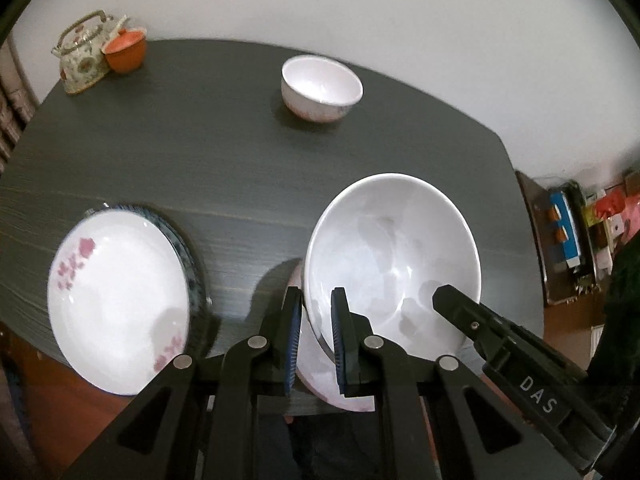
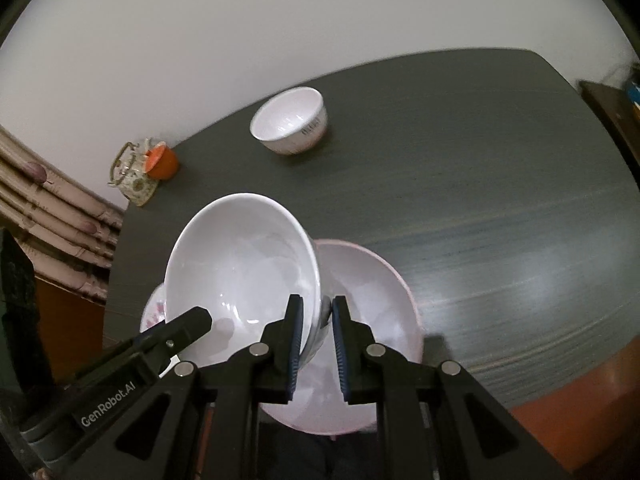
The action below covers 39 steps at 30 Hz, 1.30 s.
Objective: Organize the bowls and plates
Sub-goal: 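Carry the white 'Dog' bowl with both tools and lower it into the pink-rimmed bowl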
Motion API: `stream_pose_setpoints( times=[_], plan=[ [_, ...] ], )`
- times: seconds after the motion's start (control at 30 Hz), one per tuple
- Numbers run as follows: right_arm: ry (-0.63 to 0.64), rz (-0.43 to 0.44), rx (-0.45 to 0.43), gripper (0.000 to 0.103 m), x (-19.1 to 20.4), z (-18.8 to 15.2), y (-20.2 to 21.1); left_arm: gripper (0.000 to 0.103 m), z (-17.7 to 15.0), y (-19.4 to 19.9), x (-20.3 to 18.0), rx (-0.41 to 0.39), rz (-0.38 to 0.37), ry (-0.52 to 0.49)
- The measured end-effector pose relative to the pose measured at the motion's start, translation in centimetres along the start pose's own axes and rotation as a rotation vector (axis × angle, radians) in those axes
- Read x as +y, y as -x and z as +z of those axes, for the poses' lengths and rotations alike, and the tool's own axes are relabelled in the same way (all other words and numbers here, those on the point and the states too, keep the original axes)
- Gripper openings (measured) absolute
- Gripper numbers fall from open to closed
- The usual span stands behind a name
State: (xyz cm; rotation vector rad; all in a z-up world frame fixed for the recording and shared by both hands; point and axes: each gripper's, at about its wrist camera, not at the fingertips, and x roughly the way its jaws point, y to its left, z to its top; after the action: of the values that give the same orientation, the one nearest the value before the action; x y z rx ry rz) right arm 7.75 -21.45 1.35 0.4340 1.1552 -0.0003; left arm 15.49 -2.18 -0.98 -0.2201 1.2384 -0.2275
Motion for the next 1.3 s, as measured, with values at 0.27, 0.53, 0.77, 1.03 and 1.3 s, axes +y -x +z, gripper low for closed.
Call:
stream_pose_setpoints(
  times=[0.27, 0.53, 0.77, 1.03, 1.3],
  plan=[
    [-0.02, -0.025, 0.035, 0.016, -2.3, -1.6, -1.1, 0.011, -1.4, -2.6, -0.7, 0.06, 0.008, -0.004],
    [-0.003, -0.057, 0.065, 0.016, -1.9, -1.7, -2.7, 0.011, -1.4, -4.5, -0.3, 0.103, 0.026, 0.0],
    [0.004, -0.069, 0.086, 0.016, -1.6, -1.6, -3.8, 0.012, -1.2, -5.1, -0.7, 0.096, 0.048, -0.011],
    [0.012, -0.087, 0.099, 0.018, -1.5, -1.3, -4.2, 0.018, -1.4, -5.2, -1.3, 0.091, 0.075, -0.038],
    [0.023, -0.088, 0.11, 0.018, -1.5, -1.4, -4.8, 0.02, -1.2, -5.3, -1.5, 0.094, 0.09, -0.054]
  ],
)
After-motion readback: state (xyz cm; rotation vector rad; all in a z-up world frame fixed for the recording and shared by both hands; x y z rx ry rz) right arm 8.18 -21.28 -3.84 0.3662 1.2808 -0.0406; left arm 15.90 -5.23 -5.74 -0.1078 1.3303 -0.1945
